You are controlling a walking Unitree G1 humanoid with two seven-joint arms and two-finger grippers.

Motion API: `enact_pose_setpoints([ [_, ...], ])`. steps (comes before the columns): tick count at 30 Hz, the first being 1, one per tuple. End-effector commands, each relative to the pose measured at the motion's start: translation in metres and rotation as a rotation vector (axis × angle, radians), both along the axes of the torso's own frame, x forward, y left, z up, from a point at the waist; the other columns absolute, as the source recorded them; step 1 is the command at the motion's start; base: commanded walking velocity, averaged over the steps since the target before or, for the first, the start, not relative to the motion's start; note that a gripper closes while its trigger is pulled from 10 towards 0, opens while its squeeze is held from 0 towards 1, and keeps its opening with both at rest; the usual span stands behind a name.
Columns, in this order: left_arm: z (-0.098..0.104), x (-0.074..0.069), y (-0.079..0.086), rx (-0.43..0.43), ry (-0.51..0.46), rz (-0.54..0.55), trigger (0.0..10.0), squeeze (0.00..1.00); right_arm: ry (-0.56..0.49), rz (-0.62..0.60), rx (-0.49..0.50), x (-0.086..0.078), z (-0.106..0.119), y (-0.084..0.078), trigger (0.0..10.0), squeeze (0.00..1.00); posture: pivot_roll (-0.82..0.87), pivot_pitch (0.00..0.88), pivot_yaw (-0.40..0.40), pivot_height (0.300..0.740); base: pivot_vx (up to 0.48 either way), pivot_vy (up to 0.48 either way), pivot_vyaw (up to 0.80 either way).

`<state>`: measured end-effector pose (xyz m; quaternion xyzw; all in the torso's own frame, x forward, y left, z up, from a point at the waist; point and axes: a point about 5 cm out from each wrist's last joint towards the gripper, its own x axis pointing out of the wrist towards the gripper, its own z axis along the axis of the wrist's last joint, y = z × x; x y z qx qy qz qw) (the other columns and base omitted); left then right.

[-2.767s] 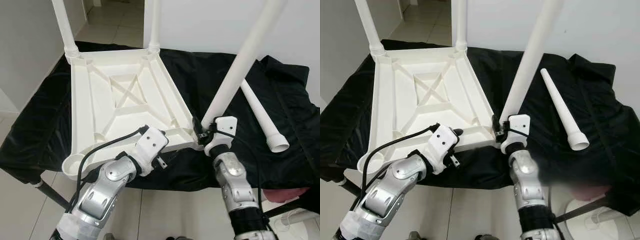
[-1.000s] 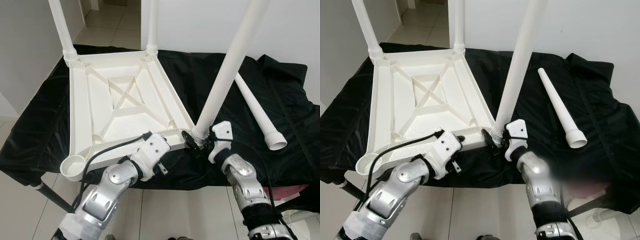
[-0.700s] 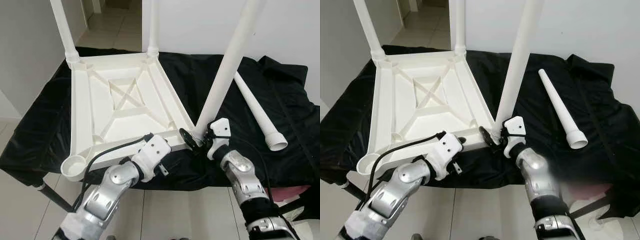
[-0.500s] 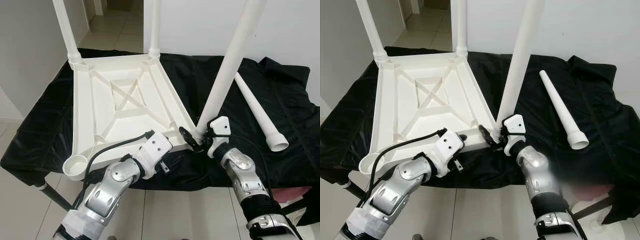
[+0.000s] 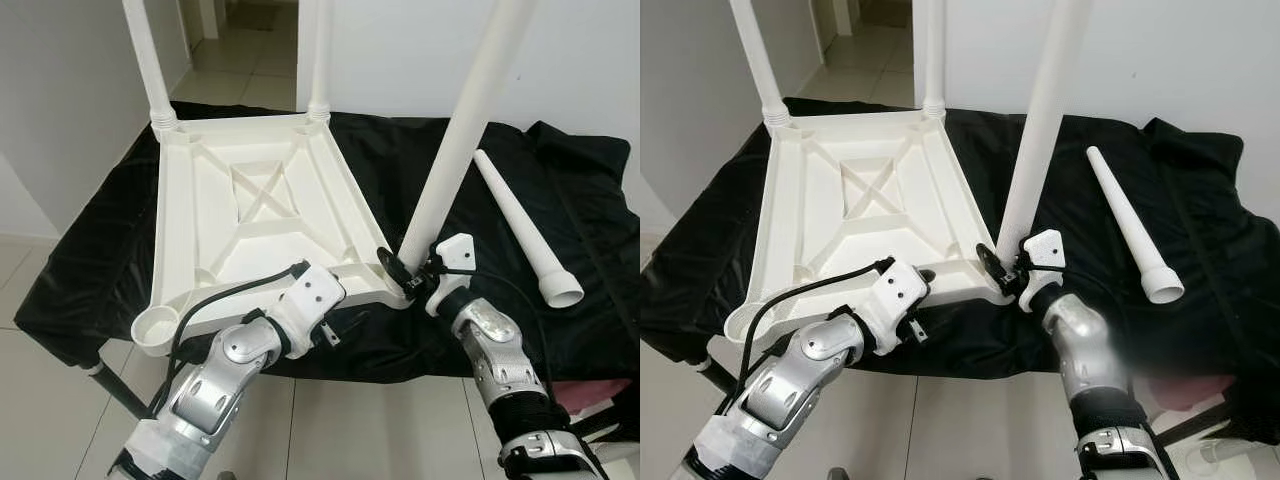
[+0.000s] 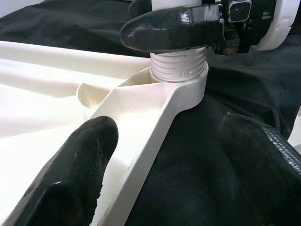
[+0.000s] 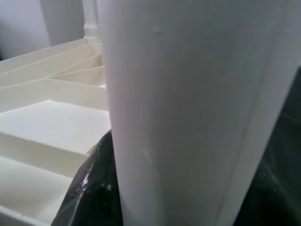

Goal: Building children table

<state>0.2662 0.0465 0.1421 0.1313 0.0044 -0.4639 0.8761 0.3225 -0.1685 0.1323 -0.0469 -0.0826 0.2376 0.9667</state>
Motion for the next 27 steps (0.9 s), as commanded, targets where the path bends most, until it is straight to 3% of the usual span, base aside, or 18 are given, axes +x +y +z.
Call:
enact_pose_setpoints([
  [1,-0.003,-0.003,-0.001,0.013,0.012,-0.038,10.0,0.0,0.048,-0.038,0.005,-0.004,-0.011,-0.005,10.0,0.0,0.0,0.02,-0.017,0.74,0.0,0.0,0.0],
  [5,-0.002,-0.002,0.001,0.011,0.01,-0.029,10.0,0.0,0.035,-0.134,0.111,-0.006,-0.007,0.004,10.0,0.0,0.0,0.025,-0.023,0.74,0.0,0.0,0.0],
  [9,-0.002,-0.001,0.001,0.01,0.008,-0.025,10.0,0.0,0.033,-0.175,0.146,-0.007,-0.004,0.009,10.0,0.0,0.0,0.025,-0.026,0.74,0.0,0.0,0.0],
  [17,-0.001,-0.001,0.002,0.008,0.006,-0.021,10.0,0.0,0.039,-0.384,0.125,-0.011,0.001,0.018,10.0,0.0,0.0,0.025,-0.02,0.74,0.0,0.0,0.0],
  [19,-0.001,0.0,0.003,0.01,0.006,-0.021,10.0,0.0,0.053,-0.485,0.169,-0.014,0.003,0.023,10.0,0.0,-0.01,0.028,-0.018,0.74,0.0,0.0,0.0],
  [21,-0.002,0.0,0.002,0.01,0.01,-0.024,10.0,0.0,0.063,-0.634,0.163,-0.019,0.0,0.021,10.0,0.0,-0.02,0.032,-0.013,0.74,0.0,0.0,0.0],
  [23,-0.002,0.0,0.002,0.008,0.012,-0.026,10.0,0.0,0.076,-0.693,0.149,-0.022,-0.003,0.022,10.0,0.0,-0.02,0.031,-0.013,0.74,0.0,0.0,0.0],
  [27,-0.002,0.0,0.002,0.009,0.012,-0.032,10.0,0.0,0.113,-0.7,0.177,-0.028,-0.009,0.035,10.0,0.0,-0.02,0.034,-0.013,0.74,0.0,0.0,0.0],
])
